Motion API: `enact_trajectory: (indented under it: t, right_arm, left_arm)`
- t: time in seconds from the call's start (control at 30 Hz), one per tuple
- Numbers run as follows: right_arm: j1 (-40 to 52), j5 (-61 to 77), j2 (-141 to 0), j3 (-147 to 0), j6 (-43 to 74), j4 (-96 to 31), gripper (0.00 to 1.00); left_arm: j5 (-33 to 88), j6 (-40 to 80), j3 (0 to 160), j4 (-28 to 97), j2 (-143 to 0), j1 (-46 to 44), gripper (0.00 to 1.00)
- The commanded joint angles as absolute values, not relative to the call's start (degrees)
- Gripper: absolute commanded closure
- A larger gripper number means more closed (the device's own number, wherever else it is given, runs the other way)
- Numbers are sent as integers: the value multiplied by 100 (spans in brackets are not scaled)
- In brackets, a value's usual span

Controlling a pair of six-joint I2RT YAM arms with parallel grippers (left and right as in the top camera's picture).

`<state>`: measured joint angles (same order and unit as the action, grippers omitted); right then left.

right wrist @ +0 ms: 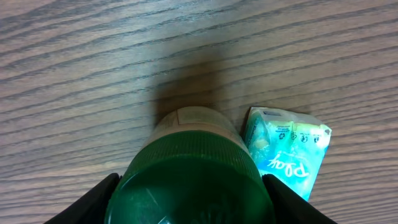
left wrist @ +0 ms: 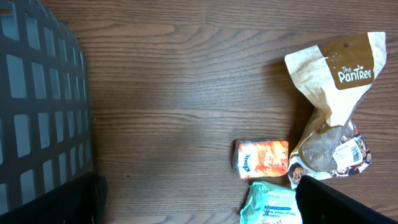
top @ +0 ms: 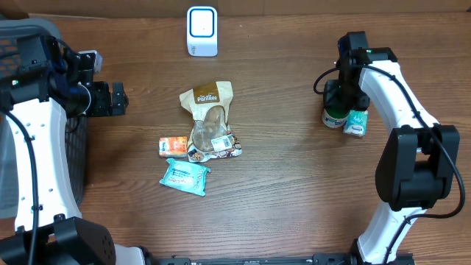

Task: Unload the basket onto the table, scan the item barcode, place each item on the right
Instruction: 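Lower the bottle beside the teal pack and open the right gripper, then move the right gripper back over the brown bag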

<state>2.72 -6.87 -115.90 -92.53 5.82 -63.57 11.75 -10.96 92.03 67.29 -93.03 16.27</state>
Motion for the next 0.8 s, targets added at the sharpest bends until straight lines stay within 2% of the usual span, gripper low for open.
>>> enact_trajectory:
  t: [0.0, 0.1, 0.17, 0.33, 0.77]
  right_arm:
    - [281, -904, -11688, -9209, 598, -6368, 68]
    - [281, -899, -11686, -9209, 598, -6366, 58]
    - [281, -897, -11686, -9209, 598, -6368, 39]
    - [281, -624, -11679, -9308, 600, -6429, 0]
    - [294, -276, -11563, -11142, 602, -7881, 0]
  left_arm:
    - [1162, -1203, 9306, 6709, -9347, 1647, 0]
    - [1162, -1203, 9306, 6709, -9347, 1647, 0]
    - [1162, -1203, 9306, 6709, -9347, 1647, 0]
    - [1162, -1203, 9306, 6709, -9347, 1647, 1]
    - [1162, -1203, 9306, 6709, -9347, 1647, 0]
